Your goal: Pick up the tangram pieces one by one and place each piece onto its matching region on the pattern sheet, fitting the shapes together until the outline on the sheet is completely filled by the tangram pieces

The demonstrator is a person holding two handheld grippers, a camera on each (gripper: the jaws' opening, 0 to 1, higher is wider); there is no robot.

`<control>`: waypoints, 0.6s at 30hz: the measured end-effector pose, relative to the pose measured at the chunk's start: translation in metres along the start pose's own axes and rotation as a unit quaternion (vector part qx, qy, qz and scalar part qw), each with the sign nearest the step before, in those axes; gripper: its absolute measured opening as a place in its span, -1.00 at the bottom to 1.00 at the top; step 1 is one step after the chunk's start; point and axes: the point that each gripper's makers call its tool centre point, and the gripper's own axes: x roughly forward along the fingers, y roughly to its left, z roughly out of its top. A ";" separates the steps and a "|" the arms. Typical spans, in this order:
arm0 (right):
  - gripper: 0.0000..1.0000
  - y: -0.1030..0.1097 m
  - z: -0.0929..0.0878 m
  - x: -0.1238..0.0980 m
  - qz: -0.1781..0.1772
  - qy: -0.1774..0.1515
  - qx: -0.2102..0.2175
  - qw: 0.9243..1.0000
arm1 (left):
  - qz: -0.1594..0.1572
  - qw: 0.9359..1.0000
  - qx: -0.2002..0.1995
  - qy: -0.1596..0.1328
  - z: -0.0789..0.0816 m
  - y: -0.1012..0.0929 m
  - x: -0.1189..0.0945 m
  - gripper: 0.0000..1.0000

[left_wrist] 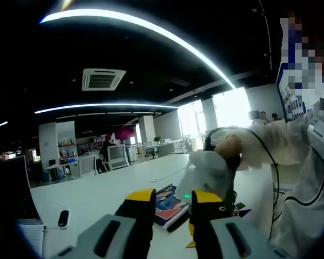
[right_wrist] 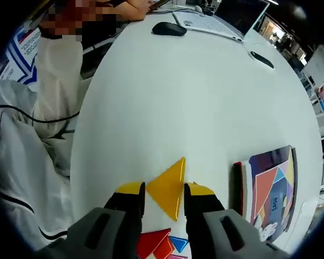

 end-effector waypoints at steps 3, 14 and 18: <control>-0.35 0.000 -0.002 -0.001 0.008 -0.001 -0.011 1.000 | 0.001 1.000 0.000 -0.001 0.000 0.000 0.001 -0.43; -0.44 -0.006 0.001 -0.001 0.006 -0.001 0.031 1.000 | -0.002 1.000 0.002 -0.001 0.001 -0.004 0.002 -0.43; -0.45 -0.015 0.004 -0.023 0.016 -0.029 0.055 0.998 | 0.004 1.000 -0.001 -0.001 0.000 0.001 -0.002 -0.43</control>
